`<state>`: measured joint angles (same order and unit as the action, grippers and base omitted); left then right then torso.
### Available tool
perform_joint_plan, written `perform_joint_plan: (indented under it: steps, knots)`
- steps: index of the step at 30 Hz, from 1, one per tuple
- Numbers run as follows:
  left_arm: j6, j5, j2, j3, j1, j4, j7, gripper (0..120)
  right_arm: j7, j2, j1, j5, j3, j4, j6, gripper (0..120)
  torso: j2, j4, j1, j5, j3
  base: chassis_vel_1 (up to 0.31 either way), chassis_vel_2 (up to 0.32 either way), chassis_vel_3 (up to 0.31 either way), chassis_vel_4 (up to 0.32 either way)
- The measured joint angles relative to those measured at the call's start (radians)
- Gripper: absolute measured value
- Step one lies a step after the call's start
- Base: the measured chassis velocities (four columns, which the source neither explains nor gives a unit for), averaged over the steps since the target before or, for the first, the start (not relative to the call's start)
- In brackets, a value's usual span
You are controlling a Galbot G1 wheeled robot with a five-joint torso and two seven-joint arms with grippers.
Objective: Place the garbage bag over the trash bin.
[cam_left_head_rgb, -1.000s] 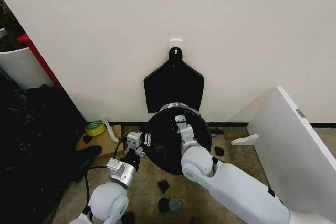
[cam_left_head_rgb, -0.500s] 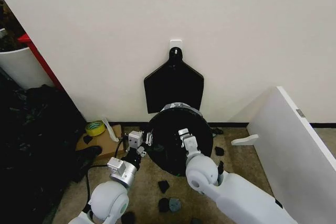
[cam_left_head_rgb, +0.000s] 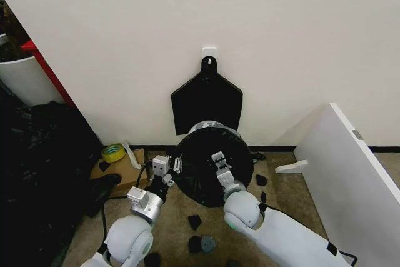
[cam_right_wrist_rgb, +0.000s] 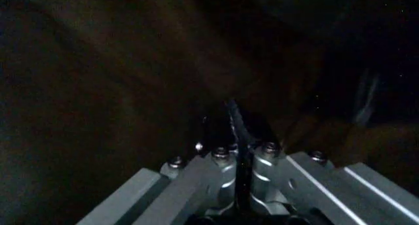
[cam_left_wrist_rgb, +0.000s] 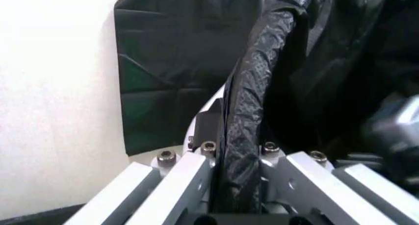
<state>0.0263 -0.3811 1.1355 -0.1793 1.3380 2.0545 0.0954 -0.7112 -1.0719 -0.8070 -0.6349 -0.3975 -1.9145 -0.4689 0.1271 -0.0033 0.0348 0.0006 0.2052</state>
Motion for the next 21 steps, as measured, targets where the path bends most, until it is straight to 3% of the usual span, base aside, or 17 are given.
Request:
perform_joint_plan:
  steps: [3, 8, 12, 18, 21]
  knots:
    - [0.0, 0.0, 0.005, 0.004, -0.002, -0.002, -0.001, 1, -0.071, -0.013, 0.018, -0.174, 0.0, -0.042, -0.073, 0, 0.0, 0.0, 0.0, -0.0001, 0.0, 0.0, 0.0, 0.0, 0.0]
    - [-0.001, 0.0, 0.006, 0.004, 0.0, 0.005, -0.002, 1, -0.104, -0.036, 0.044, -0.244, -0.019, -0.016, -0.117, 0, 0.0, 0.0001, 0.0, 0.0002, 0.0, 0.0, 0.0, 0.0, 0.0]
    - [-0.001, 0.0, 0.003, 0.001, 0.008, 0.019, -0.002, 1, -0.105, -0.051, 0.055, -0.198, -0.041, 0.031, -0.134, 0, 0.0, 0.0001, 0.0, 0.0003, 0.0, 0.0, 0.0, 0.0, 0.0]
    - [-0.002, 0.0, -0.008, -0.003, 0.022, 0.051, -0.002, 1, -0.062, -0.069, 0.069, 0.042, -0.081, 0.15, -0.133, 0, 0.0, 0.0, 0.0, 0.0002, 0.0, 0.0, 0.0, 0.0, 0.0]
    - [-0.002, 0.0, -0.008, -0.003, 0.025, 0.056, -0.002, 1, -0.049, -0.073, 0.073, 0.089, -0.08, 0.176, -0.12, 0, 0.0, 0.0001, 0.0, 0.0001, 0.0, 0.0, 0.0, 0.0, 0.0]
